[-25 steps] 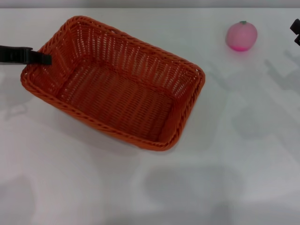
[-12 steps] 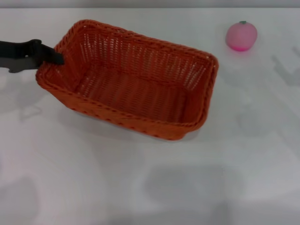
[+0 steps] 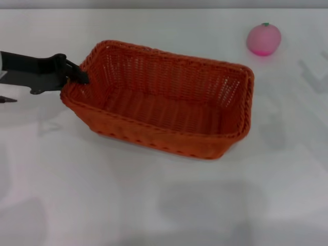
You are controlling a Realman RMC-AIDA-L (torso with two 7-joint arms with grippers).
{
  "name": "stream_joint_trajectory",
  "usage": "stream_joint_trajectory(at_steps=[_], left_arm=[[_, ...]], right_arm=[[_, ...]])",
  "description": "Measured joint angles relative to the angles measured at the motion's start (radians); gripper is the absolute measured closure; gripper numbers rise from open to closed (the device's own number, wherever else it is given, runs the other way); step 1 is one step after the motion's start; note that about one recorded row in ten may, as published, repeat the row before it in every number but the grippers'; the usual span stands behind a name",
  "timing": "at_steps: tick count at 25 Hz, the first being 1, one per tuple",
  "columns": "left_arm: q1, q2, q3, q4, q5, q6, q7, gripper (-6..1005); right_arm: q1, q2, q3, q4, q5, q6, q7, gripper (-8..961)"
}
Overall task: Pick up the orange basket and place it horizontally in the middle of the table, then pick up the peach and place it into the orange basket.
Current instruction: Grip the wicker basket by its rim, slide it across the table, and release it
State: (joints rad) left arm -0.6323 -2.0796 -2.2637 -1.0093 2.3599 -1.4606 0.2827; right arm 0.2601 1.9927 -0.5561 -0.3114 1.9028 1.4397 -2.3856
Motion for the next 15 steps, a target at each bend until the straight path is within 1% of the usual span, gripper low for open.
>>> stream_joint_trajectory(at_steps=[10, 15], left_arm=[[0.007, -0.005, 0.106, 0.004, -0.056, 0.067, -0.080, 828], [0.014, -0.006, 0.115, 0.017, -0.061, 0.080, -0.095, 828]], right_arm=[[-0.012, -0.002, -0.001, 0.000, -0.001, 0.005, 0.000, 213], [-0.014, -0.003, -0.006, 0.000, -0.002, 0.006, 0.000, 214]])
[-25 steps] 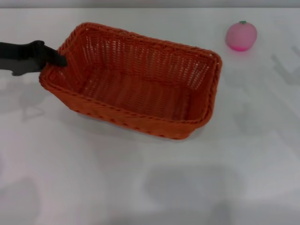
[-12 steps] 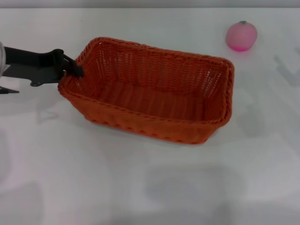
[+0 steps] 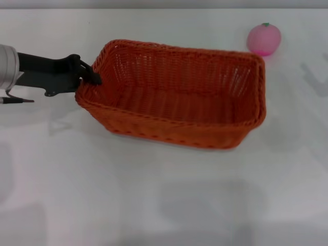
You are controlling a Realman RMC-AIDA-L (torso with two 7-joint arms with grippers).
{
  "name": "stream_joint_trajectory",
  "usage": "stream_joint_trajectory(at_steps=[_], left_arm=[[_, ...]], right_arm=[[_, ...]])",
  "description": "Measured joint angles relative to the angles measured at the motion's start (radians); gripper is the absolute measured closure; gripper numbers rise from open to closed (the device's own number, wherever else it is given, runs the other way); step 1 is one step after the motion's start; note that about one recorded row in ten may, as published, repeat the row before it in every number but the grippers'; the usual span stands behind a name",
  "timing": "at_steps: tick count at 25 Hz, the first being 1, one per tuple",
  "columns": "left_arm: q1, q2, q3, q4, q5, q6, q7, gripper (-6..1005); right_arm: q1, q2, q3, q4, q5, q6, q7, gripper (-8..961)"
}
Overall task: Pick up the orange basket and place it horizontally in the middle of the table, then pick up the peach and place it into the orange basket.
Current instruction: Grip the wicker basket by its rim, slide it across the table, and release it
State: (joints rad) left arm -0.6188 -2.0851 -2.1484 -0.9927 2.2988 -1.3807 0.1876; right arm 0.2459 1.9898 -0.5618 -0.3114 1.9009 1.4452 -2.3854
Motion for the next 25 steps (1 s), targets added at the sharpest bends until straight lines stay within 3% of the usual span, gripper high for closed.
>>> stream_joint_trajectory(at_steps=[11, 25], left_arm=[[0.022, 0.007, 0.003, 0.034, -0.068, 0.013, 0.029, 827], [-0.033, 0.016, -0.006, 0.124, -0.084, -0.008, 0.049, 799]], right_arm=[[-0.004, 0.006, 0.005, 0.000, 0.000, 0.009, -0.008, 214], [0.005, 0.009, 0.006, 0.000, 0.000, 0.003, -0.013, 215]])
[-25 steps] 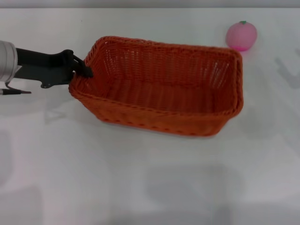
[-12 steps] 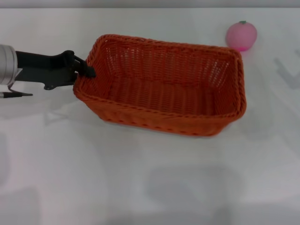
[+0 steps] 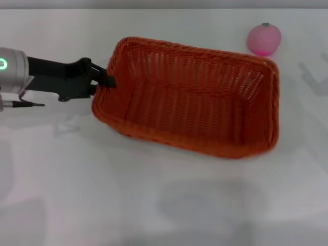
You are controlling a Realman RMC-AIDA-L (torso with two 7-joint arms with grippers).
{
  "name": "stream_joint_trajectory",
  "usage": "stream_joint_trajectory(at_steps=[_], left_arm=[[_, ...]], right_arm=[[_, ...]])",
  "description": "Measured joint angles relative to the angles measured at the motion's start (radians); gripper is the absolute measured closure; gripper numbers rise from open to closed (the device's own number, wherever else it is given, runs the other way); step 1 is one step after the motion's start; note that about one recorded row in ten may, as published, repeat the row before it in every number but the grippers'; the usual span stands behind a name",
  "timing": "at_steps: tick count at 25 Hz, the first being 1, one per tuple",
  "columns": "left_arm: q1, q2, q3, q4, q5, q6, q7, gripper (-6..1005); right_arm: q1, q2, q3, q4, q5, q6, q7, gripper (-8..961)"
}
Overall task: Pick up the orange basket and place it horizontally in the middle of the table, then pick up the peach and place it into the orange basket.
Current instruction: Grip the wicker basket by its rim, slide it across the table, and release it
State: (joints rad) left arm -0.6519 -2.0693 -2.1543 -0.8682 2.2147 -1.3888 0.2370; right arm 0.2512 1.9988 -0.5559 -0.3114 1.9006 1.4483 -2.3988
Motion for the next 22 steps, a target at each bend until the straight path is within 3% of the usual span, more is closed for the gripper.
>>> stream_joint_trajectory(at_steps=[16, 22], left_arm=[[-0.005, -0.004, 0.007, 0.060, -0.031, -0.018, 0.028, 543], [0.037, 0.005, -0.003, 0.061, -0.089, -0.024, 0.149, 325]], right_arm=[[-0.002, 0.000, -0.003, 0.000, 0.000, 0.001, -0.002, 216], [-0.008, -0.008, -0.004, -0.005, 0.000, 0.007, 0.006, 216]])
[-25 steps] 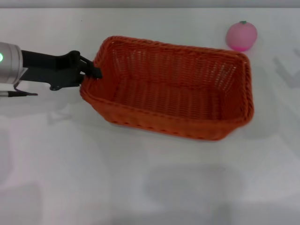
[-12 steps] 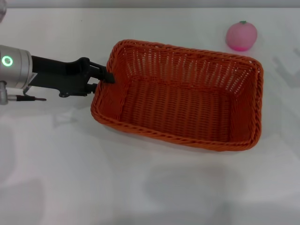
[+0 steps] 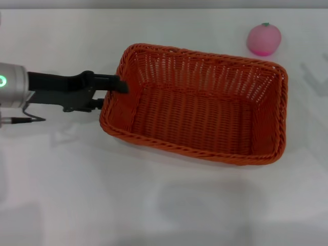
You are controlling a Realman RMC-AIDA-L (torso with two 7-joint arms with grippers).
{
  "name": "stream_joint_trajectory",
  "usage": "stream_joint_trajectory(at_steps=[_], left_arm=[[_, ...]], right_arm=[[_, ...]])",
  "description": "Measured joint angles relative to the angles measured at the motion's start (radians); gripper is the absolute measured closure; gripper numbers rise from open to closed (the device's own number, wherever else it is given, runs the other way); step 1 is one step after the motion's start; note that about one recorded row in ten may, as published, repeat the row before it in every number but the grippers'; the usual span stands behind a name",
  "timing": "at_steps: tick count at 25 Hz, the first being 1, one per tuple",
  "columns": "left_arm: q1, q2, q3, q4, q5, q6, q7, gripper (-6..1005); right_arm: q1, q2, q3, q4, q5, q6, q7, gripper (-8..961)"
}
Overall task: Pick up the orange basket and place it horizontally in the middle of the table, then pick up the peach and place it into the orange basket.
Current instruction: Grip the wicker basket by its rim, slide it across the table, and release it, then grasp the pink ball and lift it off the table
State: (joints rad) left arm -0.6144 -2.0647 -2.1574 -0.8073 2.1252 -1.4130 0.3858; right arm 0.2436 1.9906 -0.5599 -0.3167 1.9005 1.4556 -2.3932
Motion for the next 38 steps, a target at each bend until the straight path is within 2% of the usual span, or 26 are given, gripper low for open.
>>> stream_joint_trajectory(at_steps=[2, 7, 8, 10, 15, 18, 19, 21, 25, 28, 33, 37, 38], left_arm=[[0.018, 0.007, -0.010, 0.003, -0.020, -0.002, 0.046, 214], [0.060, 0.024, -0.087, 0.000, -0.038, -0.008, 0.180, 202], [0.069, 0.028, -0.116, -0.001, -0.041, -0.011, 0.223, 200], [0.105, 0.036, -0.228, 0.004, -0.073, -0.012, 0.396, 198], [0.175, 0.027, -0.335, 0.005, -0.182, 0.010, 0.701, 196], [0.220, 0.015, -0.344, 0.006, -0.262, 0.030, 0.854, 196], [0.233, 0.011, -0.344, 0.006, -0.288, 0.035, 0.903, 196], [0.260, 0.003, -0.344, 0.006, -0.340, 0.040, 1.001, 196], [0.314, -0.009, -0.345, 0.017, -0.443, 0.043, 1.178, 196], [0.334, -0.010, -0.345, 0.068, -0.533, 0.043, 1.306, 197], [0.339, -0.012, -0.338, 0.121, -0.613, 0.032, 1.455, 197], [0.351, -0.012, -0.338, 0.158, -0.654, 0.015, 1.531, 197], [0.352, -0.012, -0.339, 0.167, -0.659, 0.013, 1.548, 197]], right_arm=[[-0.004, -0.001, -0.003, -0.012, 0.000, 0.000, 0.004, 216], [-0.012, 0.001, -0.007, -0.054, -0.001, -0.001, 0.017, 217], [-0.014, 0.000, -0.009, -0.079, -0.003, -0.016, 0.044, 217], [-0.014, -0.003, -0.011, -0.100, -0.008, -0.033, 0.070, 217], [0.009, -0.013, -0.023, -0.251, -0.140, -0.124, 0.240, 217], [0.069, -0.020, -0.023, -0.403, -0.326, -0.178, 0.439, 217], [0.069, -0.020, -0.023, -0.403, -0.326, -0.178, 0.439, 217], [0.116, -0.026, -0.023, -0.470, -0.448, -0.209, 0.558, 218], [0.225, -0.039, -0.024, -0.520, -0.686, -0.254, 0.733, 218], [0.299, -0.043, -0.025, -0.527, -0.854, -0.268, 0.829, 218], [0.382, -0.024, -0.035, -0.529, -1.086, -0.316, 0.931, 218], [0.443, 0.012, -0.055, -0.517, -1.254, -0.382, 0.999, 218], [0.447, 0.015, -0.071, -0.511, -1.266, -0.391, 1.010, 219]])
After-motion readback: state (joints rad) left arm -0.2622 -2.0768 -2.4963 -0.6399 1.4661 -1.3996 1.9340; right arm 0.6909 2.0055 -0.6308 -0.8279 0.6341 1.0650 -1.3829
